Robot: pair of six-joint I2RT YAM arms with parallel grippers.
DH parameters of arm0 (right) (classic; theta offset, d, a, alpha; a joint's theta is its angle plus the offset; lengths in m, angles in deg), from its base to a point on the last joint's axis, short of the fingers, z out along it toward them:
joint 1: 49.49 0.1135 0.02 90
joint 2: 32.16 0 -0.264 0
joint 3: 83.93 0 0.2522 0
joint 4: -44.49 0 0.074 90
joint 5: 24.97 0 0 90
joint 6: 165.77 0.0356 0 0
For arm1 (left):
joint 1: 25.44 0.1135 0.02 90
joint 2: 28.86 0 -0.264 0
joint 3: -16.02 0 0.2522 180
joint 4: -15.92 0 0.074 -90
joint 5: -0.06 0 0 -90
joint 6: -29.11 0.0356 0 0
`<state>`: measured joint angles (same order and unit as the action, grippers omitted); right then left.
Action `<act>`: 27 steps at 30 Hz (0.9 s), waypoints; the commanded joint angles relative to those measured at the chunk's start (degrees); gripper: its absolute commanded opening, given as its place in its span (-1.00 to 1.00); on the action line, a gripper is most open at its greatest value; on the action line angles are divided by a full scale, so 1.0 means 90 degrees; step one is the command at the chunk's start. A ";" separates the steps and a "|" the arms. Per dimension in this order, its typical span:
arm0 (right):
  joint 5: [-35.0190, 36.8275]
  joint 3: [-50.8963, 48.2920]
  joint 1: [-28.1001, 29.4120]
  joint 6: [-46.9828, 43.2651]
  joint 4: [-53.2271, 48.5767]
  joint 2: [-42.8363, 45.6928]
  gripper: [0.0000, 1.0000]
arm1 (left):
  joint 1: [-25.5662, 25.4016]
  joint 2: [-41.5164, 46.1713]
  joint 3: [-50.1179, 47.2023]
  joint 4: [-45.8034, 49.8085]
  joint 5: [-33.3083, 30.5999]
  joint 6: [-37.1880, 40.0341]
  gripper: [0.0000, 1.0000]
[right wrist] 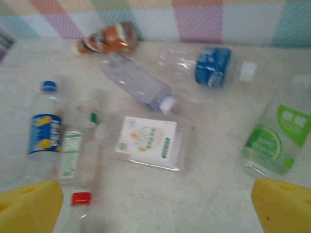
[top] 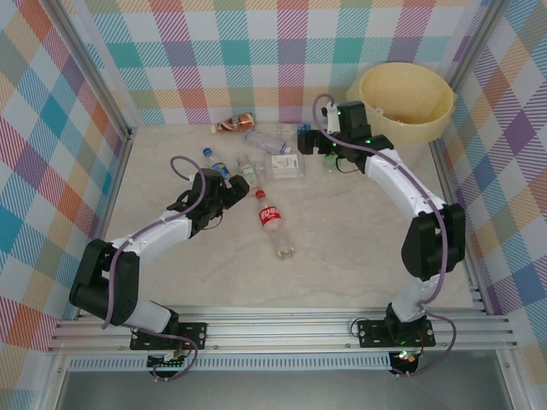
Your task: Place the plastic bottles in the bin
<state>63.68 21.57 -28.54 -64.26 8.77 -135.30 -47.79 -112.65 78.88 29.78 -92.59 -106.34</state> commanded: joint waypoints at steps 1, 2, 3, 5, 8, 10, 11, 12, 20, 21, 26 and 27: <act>0.1043 -0.0163 0.0101 0.0772 0.0115 -0.0372 0.96 | 0.0071 -0.0080 0.0089 0.0134 -0.0025 -0.0040 1.00; 0.1213 -0.0185 0.0109 0.0946 0.0173 -0.0484 0.95 | 0.0071 -0.0095 0.0092 0.0133 -0.0027 -0.0042 1.00; 0.1391 -0.0203 0.0128 0.1108 0.0222 -0.0622 0.94 | 0.0071 -0.0110 0.0096 0.0140 -0.0028 -0.0037 1.00; 0.1856 -0.0186 0.0142 0.1394 0.0278 -0.0849 0.92 | 0.0079 -0.0105 0.0101 0.0156 -0.0025 -0.0029 1.00; 0.2319 -0.0107 0.0172 0.1608 0.0362 -0.1192 0.86 | 0.0081 -0.0104 0.0101 0.0200 -0.0058 -0.0013 1.00; 0.2696 0.0075 0.0182 0.1684 0.0311 -0.1505 0.84 | 0.0084 -0.0119 0.0092 0.0209 -0.0076 -0.0002 1.00; 0.2875 0.0189 0.0181 0.1757 0.0242 -0.1658 0.83 | 0.0091 -0.0132 0.0100 0.0205 -0.0087 0.0005 1.00; 0.3001 0.0264 0.0182 0.1787 0.0235 -0.1782 0.82 | 0.0091 -0.0148 0.0101 0.0202 -0.0078 0.0006 1.00; 0.3402 0.1314 0.0076 0.2049 -0.0164 -0.2873 0.75 | 0.0125 -0.0299 0.0111 0.0219 -0.0091 0.0021 1.00; 0.3445 0.1426 0.0066 0.2069 -0.0213 -0.2957 0.76 | 0.0130 -0.0318 0.0120 0.0214 -0.0092 0.0032 1.00; 0.3455 0.2181 -0.0028 0.2356 -0.0781 -0.3444 0.79 | 0.0168 -0.0470 0.0174 0.0230 -0.0068 0.0040 1.00; 0.3494 0.2215 -0.0047 0.2385 -0.0793 -0.3464 0.79 | 0.0169 -0.0503 0.0178 0.0226 -0.0052 0.0039 1.00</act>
<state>93.08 38.60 -28.21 -45.42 5.52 -165.33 -46.98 -116.32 79.01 31.11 -92.61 -106.31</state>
